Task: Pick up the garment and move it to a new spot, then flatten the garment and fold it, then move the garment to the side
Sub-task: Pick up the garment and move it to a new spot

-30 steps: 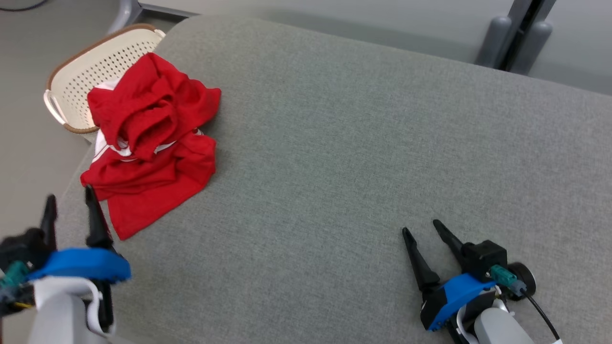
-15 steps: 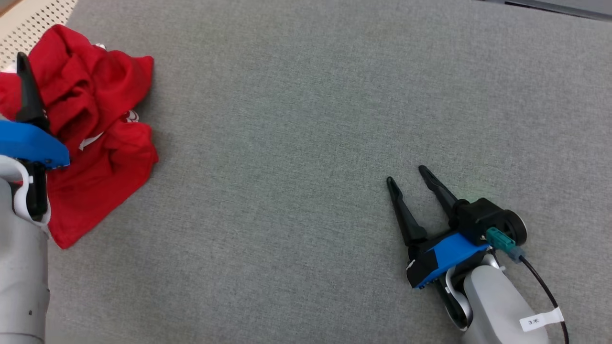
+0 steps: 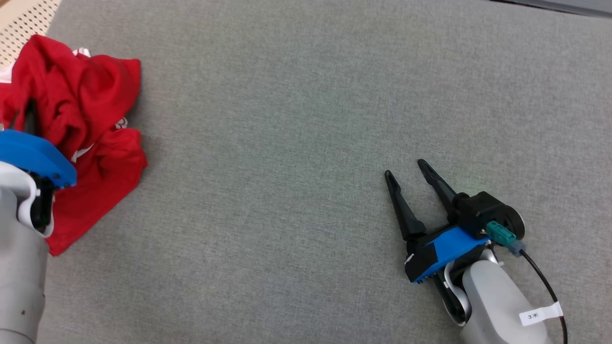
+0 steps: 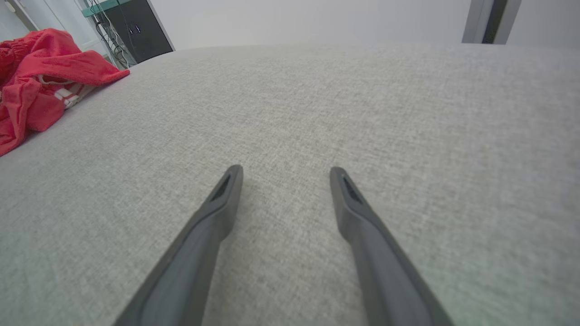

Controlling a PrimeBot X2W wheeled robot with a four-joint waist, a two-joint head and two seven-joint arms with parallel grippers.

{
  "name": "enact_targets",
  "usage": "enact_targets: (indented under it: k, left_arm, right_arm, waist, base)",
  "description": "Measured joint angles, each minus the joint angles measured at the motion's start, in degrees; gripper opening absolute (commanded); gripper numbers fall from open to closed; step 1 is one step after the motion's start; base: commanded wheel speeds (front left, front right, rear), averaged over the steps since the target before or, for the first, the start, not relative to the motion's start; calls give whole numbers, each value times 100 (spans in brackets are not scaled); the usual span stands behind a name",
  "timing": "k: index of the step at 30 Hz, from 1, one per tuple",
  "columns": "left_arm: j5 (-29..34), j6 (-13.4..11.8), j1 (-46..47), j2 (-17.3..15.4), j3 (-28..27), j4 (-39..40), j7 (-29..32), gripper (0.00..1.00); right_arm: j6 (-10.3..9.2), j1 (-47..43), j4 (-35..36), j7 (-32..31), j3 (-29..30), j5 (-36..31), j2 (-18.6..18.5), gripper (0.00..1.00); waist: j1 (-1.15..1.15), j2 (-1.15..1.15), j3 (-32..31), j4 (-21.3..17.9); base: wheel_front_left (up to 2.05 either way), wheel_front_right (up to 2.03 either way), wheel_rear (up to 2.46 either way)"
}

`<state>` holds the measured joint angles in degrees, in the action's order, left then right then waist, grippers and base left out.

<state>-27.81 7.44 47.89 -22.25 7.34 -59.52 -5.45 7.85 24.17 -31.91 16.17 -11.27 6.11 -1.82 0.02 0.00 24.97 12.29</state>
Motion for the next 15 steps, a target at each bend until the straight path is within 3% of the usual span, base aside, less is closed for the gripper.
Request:
enact_targets:
  k: [6,15]
  left_arm:
    - [-23,0,279,-145,446,327,-687,0]
    - [-70,0,583,-74,1225,1419,-928,0]
  right_arm:
    - [-13,-157,-121,-49,118,118,-57,100]
    - [-34,-777,-227,-99,170,385,-96,100]
  waist:
    - [1,0,-360,47]
    - [0,0,-1051,-227]
  base:
    - [0,0,0]
    - [0,0,0]
